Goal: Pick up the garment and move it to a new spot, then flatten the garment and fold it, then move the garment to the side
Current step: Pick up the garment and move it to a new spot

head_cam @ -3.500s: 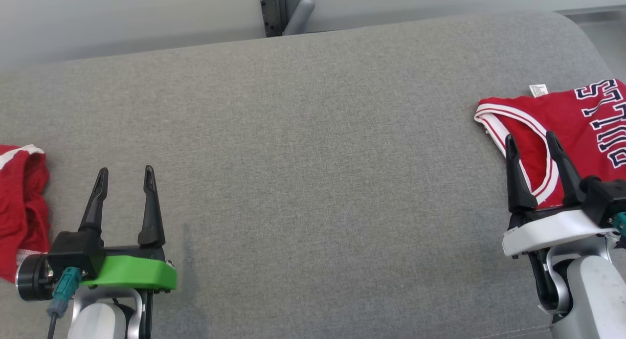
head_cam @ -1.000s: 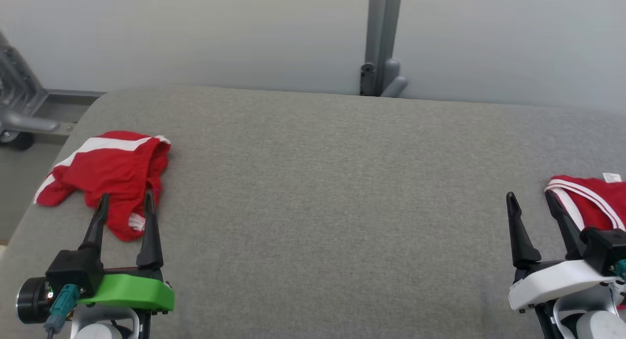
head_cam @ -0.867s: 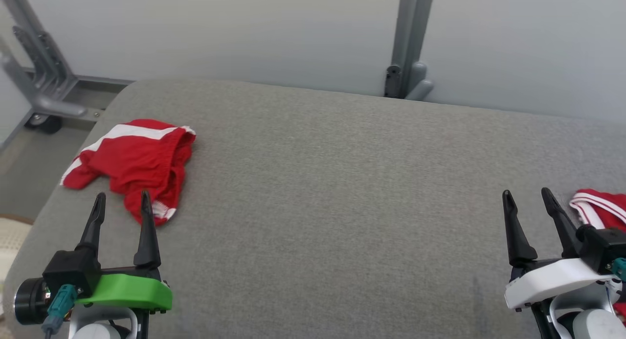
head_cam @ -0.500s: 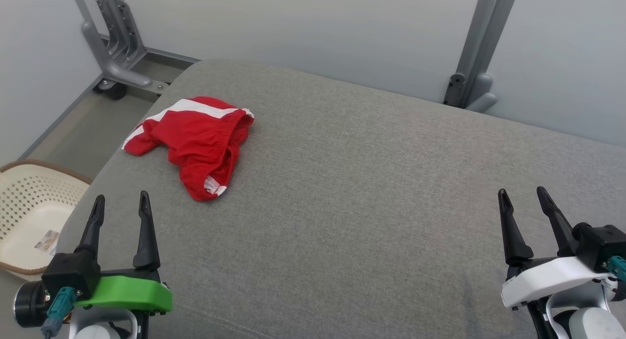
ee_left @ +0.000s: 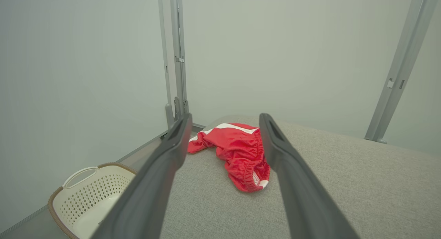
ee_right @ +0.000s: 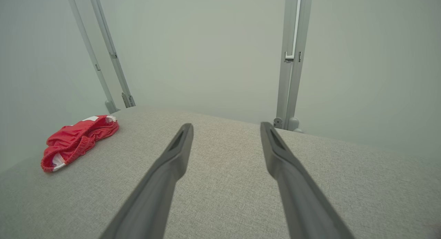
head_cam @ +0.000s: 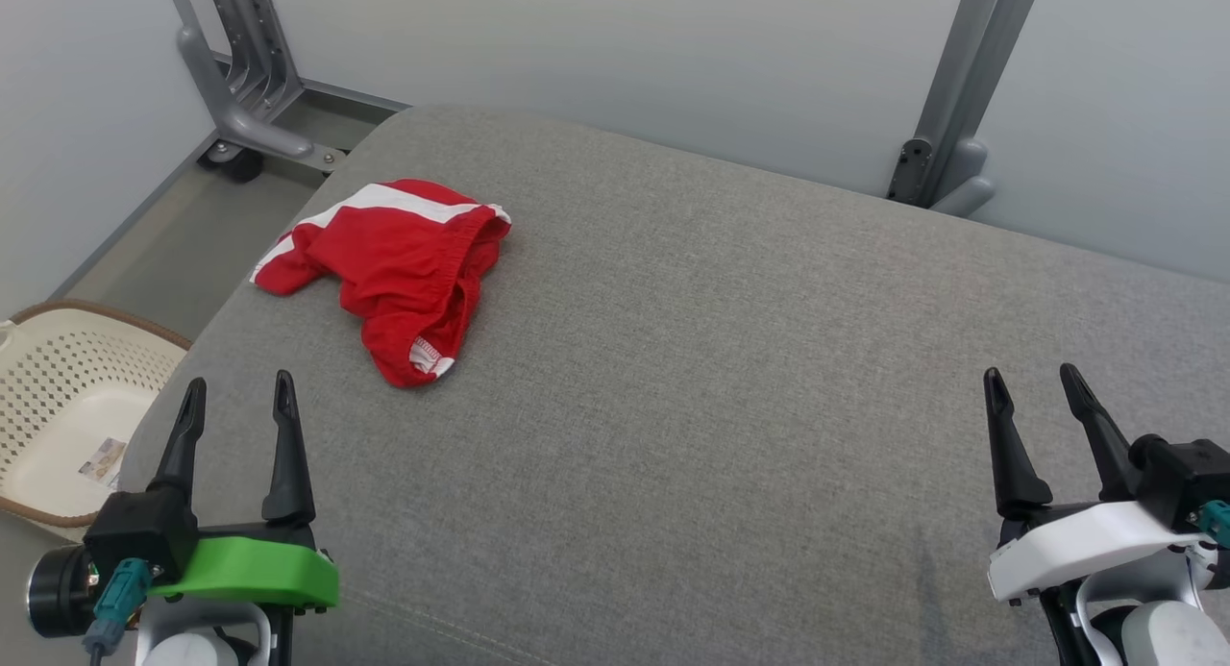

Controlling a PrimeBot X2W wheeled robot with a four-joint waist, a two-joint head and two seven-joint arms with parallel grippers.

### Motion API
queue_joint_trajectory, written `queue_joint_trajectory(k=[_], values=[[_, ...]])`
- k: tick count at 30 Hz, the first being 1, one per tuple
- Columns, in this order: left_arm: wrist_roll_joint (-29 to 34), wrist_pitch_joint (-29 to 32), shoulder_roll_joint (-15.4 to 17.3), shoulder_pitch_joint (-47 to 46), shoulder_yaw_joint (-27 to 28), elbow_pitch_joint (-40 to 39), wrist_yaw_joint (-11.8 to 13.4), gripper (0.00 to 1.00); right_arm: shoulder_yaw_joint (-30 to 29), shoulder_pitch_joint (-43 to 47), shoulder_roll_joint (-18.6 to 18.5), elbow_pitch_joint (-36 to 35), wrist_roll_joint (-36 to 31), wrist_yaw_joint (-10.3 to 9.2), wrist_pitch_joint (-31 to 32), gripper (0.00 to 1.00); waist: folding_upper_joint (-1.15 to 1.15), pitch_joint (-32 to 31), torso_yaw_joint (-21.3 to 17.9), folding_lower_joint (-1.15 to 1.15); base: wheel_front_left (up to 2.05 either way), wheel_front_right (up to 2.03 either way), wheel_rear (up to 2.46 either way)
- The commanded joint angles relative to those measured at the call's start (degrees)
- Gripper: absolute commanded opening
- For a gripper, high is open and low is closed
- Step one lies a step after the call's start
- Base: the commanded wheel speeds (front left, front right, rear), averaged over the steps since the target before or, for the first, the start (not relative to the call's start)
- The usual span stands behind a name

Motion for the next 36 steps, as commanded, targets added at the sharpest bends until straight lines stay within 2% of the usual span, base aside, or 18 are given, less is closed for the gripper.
queue_joint_trajectory(k=[1, 7, 13, 20, 28, 36], values=[[-0.4, 0.04, 0.43, -1.26, -0.14, 0.08, 0.28, 1.0, 0.18, -0.89, -0.27, -0.28, -0.14, -0.08, -0.12, 1.0, 0.0, 0.58, -0.74, 0.0, 0.0, 0.0, 0.0], [-0.03, 0.37, 0.43, -4.75, -0.16, 0.96, 0.62, 1.0, 1.1, -2.84, -1.0, -1.72, -0.6, -0.08, 0.63, 1.0, 0.0, 4.18, -3.5, 0.0, 0.0, 0.0, 0.0], [-1.73, 0.3, -0.74, -12.77, 0.23, 7.62, -0.55, 1.0, 2.22, -6.34, -3.4, -4.43, -1.38, -0.08, 2.23, 1.0, 0.0, 11.71, -8.7, 0.0, 0.0, 0.0, 0.0], [-4.9, -0.65, -0.79, -22.92, 1.55, 22.01, -4.04, 1.0, 1.89, -9.35, -4.89, -5.63, -0.65, -0.08, 2.54, 1.0, 0.0, 19.35, -13.94, 0.0, 0.0, 0.0, 0.0], [-5.79, -0.07, 0.21, -33.09, 0.67, 41.18, -8.28, 1.0, 2.62, -12.37, -5.67, -5.1, -0.22, -0.08, 1.5, 1.0, 0.0, 24.44, -16.88, 0.0, 0.0, 0.0, 0.0], [-7.1, -0.22, 1.58, -39.86, 1.26, 55.4, -9.4, 1.0, 3.41, -14.05, -6.14, -4.2, -0.08, -0.08, 0.81, 1.0, 0.0, 26.12, -17.92, 0.0, 0.0, 0.0, 0.0]])
